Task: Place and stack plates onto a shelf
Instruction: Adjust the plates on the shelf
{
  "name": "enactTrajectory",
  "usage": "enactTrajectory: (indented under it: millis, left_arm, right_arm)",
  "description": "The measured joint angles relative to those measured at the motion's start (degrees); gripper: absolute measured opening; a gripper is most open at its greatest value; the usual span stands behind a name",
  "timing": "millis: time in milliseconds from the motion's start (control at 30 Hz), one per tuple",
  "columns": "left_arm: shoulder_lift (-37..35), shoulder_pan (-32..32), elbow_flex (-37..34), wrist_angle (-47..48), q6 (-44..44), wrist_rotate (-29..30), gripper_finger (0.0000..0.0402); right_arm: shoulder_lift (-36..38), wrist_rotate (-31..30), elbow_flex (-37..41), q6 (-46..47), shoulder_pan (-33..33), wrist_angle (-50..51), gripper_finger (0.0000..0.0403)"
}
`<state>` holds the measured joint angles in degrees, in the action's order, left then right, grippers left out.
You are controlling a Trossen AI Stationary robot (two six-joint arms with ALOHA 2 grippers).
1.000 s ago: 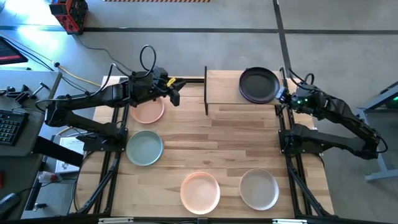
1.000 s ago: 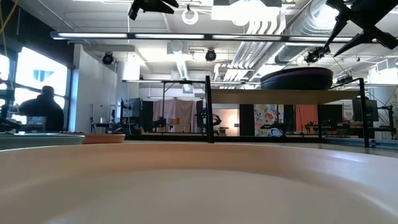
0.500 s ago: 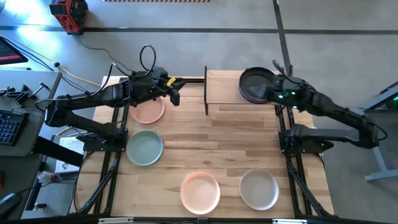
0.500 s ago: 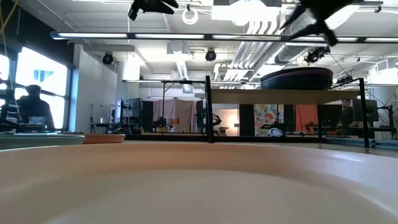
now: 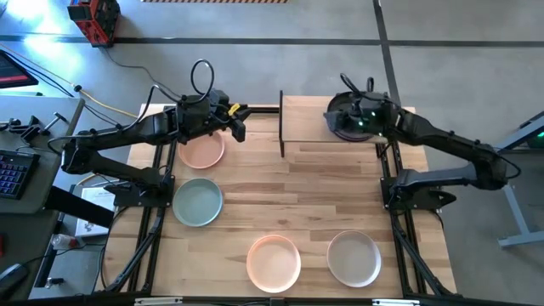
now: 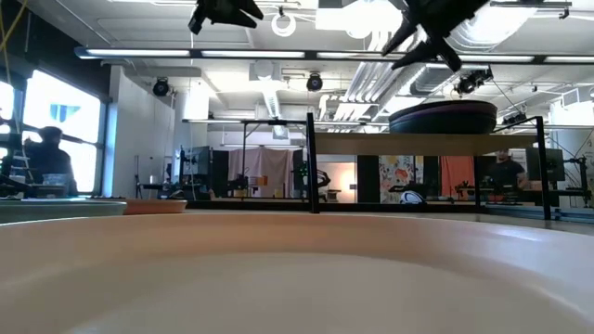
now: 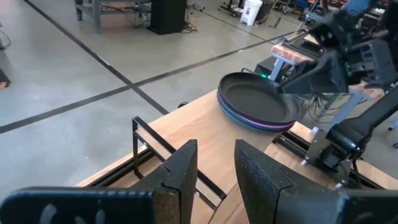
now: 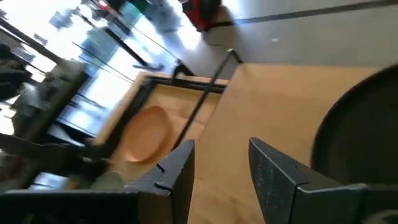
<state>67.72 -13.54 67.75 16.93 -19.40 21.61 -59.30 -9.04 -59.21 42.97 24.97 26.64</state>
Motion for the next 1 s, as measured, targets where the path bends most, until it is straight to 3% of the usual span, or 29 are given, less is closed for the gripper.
enactTrajectory:
  millis: [200,467,1000]
  left_arm:
    - [0.35,-0.11,-0.09,0.33,0.02,0.00,0.0097]
    - [1.16,-0.11,-0.09,2.03,0.04,0.00,0.0097]
    - [1.18,-0.11,-0.09,2.74,0.03,0.00,0.0097]
  right_arm:
    - [-9.22,-1.41,-12.70,-3.34,2.60,14.45,0.0133]
    - [-20.42,2.94,-22.98,-2.96,3.08,26.39,0.0133]
    - [-30.08,4.60,-25.98,-3.42,3.18,34.93,0.0133]
